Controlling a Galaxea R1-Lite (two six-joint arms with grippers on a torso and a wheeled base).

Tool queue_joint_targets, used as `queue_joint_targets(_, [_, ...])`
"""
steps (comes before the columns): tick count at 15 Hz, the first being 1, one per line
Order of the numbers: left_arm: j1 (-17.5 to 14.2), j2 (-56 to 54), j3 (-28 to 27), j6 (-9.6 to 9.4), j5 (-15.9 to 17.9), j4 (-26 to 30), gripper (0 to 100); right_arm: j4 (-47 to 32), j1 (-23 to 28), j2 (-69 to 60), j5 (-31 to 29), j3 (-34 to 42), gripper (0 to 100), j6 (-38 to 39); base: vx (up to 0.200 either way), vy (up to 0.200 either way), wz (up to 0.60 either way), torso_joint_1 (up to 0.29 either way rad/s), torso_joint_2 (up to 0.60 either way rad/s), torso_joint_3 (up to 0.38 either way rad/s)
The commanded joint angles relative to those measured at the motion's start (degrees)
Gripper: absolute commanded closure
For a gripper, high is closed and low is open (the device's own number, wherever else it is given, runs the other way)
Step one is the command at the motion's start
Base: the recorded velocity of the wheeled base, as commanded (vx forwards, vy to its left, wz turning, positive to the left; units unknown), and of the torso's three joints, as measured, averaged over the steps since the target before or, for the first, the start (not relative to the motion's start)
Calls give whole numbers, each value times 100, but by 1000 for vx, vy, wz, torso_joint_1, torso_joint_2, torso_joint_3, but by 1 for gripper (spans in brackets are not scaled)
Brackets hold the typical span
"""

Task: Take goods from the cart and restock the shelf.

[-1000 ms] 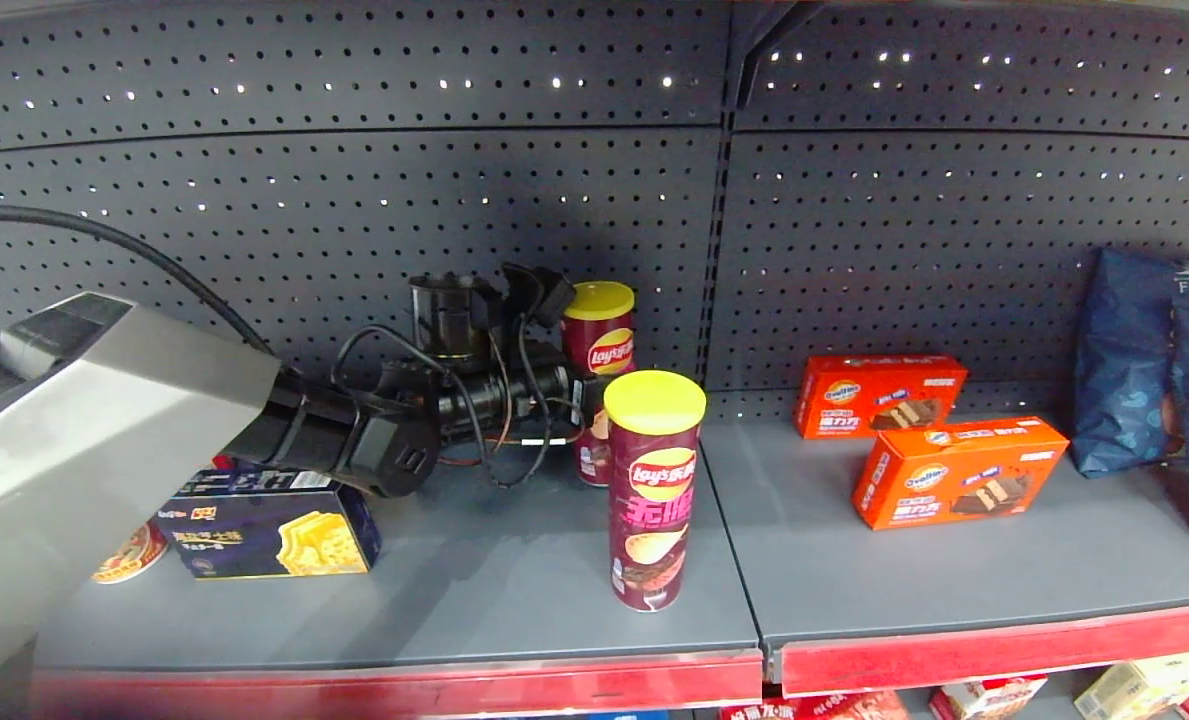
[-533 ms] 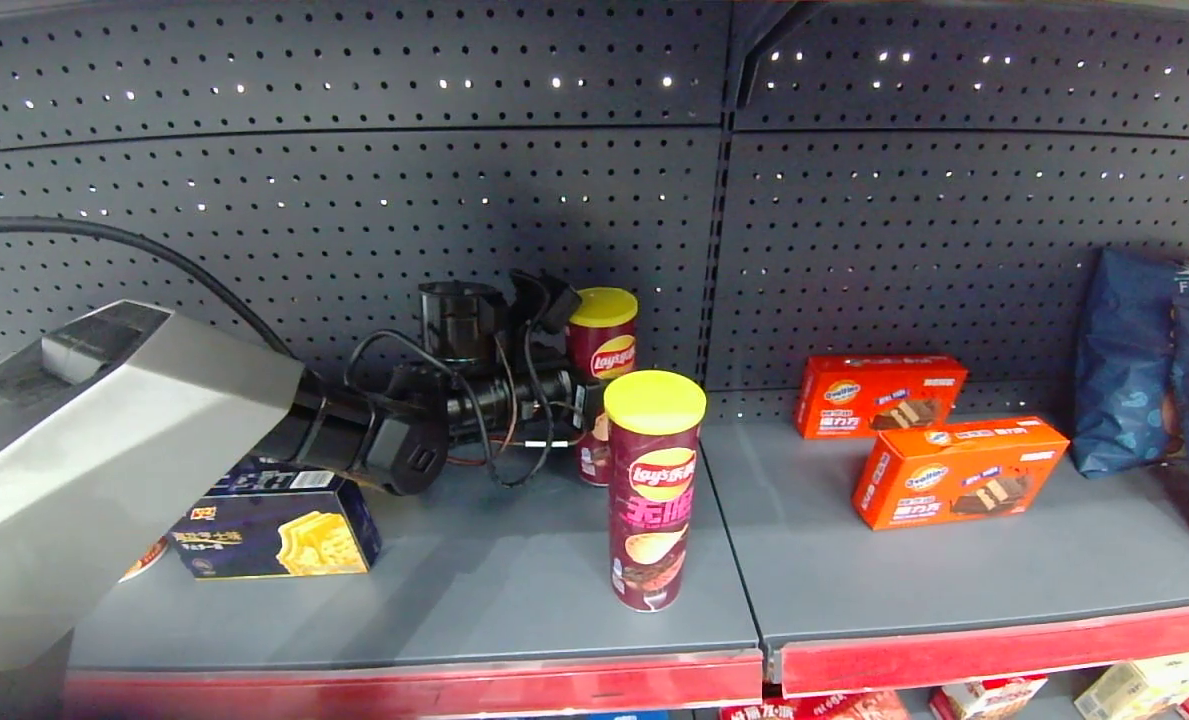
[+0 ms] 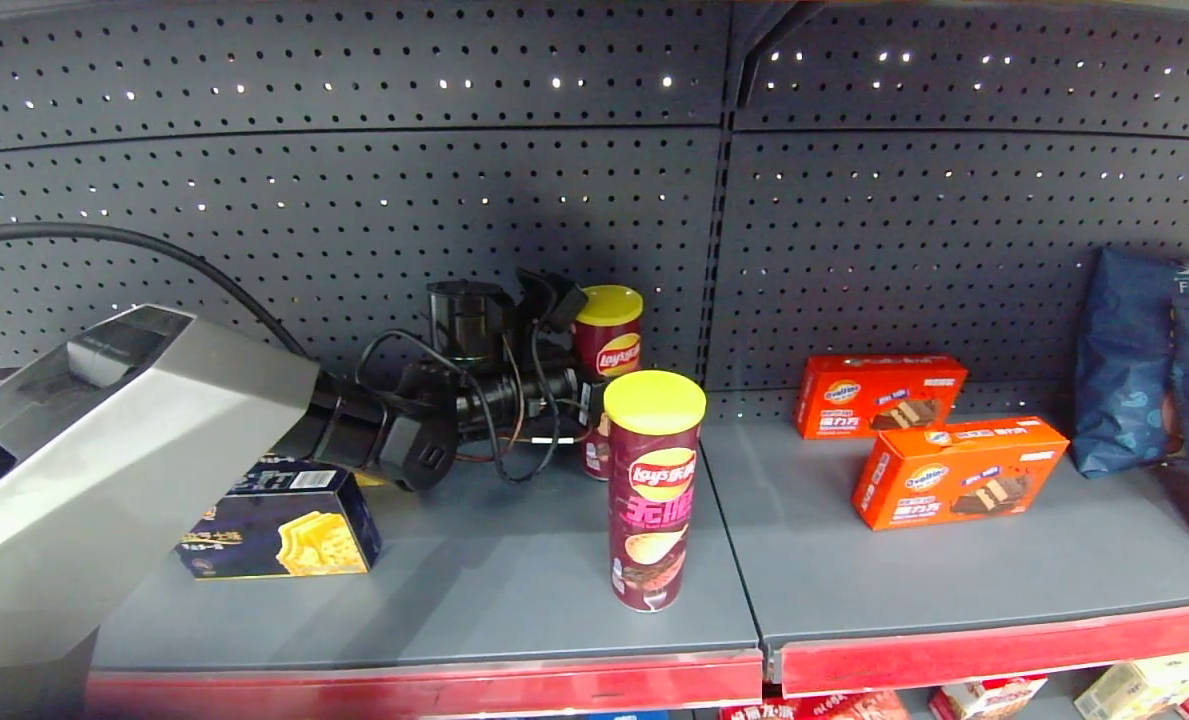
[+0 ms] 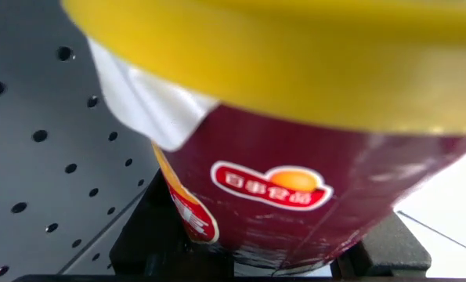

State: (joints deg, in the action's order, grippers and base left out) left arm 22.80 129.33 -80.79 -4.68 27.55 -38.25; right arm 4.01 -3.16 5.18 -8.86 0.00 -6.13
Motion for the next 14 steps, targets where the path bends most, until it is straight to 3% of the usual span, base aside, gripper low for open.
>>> queue_joint_targets(1, [-3, 31, 2, -59, -4, 2, 100, 3, -1, 9, -1, 0, 0, -2, 0, 0, 0, 0, 0, 0])
queue_joint_targets(2, [6, 84, 2, -156, -4, 2, 100, 3, -1, 9, -1, 0, 0, -2, 0, 0, 0, 0, 0, 0])
queue_joint_targets(4, [32, 84, 10, -165, -39, 2, 100, 3, -1, 9, -1, 0, 0, -2, 0, 0, 0, 0, 0, 0])
queue_joint_targets(5, [41, 92, 10, -165, -39, 2, 0, 3, -1, 9, -1, 0, 0, -2, 0, 0, 0, 0, 0, 0])
queue_joint_targets(11, [49, 40, 81, -156, -48, -59, 0, 3, -9, 9, -1, 0, 0, -2, 0, 0, 0, 0, 0, 0])
queue_joint_targets(14, [6, -286, 450, -147, -48, -68, 0, 3, -1, 9, -10, 0, 0, -2, 0, 0, 0, 0, 0, 0])
